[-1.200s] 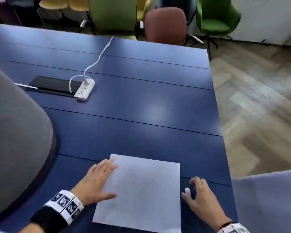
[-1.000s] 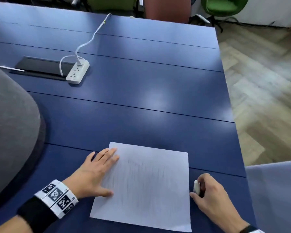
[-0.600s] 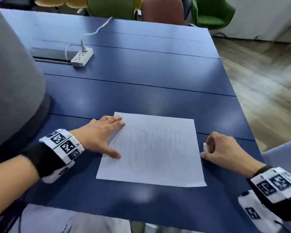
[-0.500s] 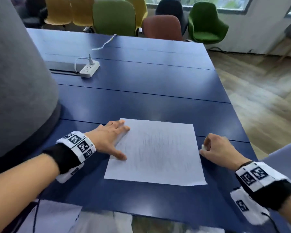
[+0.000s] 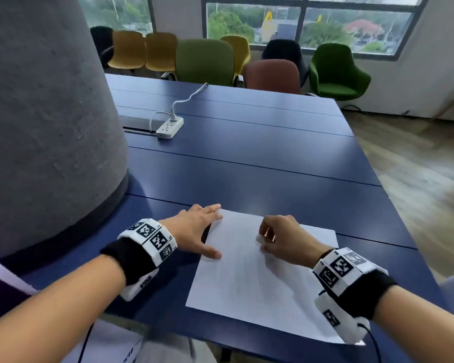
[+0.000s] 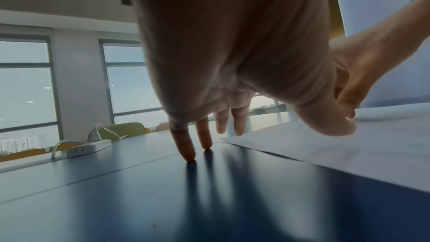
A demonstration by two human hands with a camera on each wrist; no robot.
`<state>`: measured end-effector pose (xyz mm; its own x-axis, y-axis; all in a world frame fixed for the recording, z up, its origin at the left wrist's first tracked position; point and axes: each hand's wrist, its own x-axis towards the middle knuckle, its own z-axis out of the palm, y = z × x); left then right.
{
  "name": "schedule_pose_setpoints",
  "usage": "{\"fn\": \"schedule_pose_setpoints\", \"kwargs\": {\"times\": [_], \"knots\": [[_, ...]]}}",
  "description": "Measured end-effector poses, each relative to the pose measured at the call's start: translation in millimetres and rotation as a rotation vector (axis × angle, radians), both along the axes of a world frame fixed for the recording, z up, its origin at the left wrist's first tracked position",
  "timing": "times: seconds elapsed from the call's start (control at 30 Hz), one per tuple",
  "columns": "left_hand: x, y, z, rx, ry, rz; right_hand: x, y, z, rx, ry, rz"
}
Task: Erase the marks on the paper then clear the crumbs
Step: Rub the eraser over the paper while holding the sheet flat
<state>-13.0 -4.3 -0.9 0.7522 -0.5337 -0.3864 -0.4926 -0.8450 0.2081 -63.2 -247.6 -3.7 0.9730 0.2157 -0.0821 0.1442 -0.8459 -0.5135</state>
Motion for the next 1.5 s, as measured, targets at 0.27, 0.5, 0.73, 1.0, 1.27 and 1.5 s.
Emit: {"fn": "schedule_pose_setpoints", "kwargs": {"times": [0.27,0.5,0.73,1.0,1.27,1.5], "knots": [[7,5,-10,0.024,-0.053,-0.058,55,17,-15,0.087,0.02,0.118],[8,6,-15,0.035,-0.069,-0.057,71,27,-16,0.077,0.015,0.174],[16,9,-11,0.055,-0.02,-0.088,74,32,-13,0.057,0.011,0.157],[14,14,-18,-0.024,-0.028,-0.027,80,51,-14,0.057,-0.041,0.148],[14,14,-16,0.035,0.027,-0.05,74,54,-6,0.074,0.018,0.185],[11,11,-10,0.049,0.043,-0.025,65,55,-9,0.103,0.003,0.155]]}}
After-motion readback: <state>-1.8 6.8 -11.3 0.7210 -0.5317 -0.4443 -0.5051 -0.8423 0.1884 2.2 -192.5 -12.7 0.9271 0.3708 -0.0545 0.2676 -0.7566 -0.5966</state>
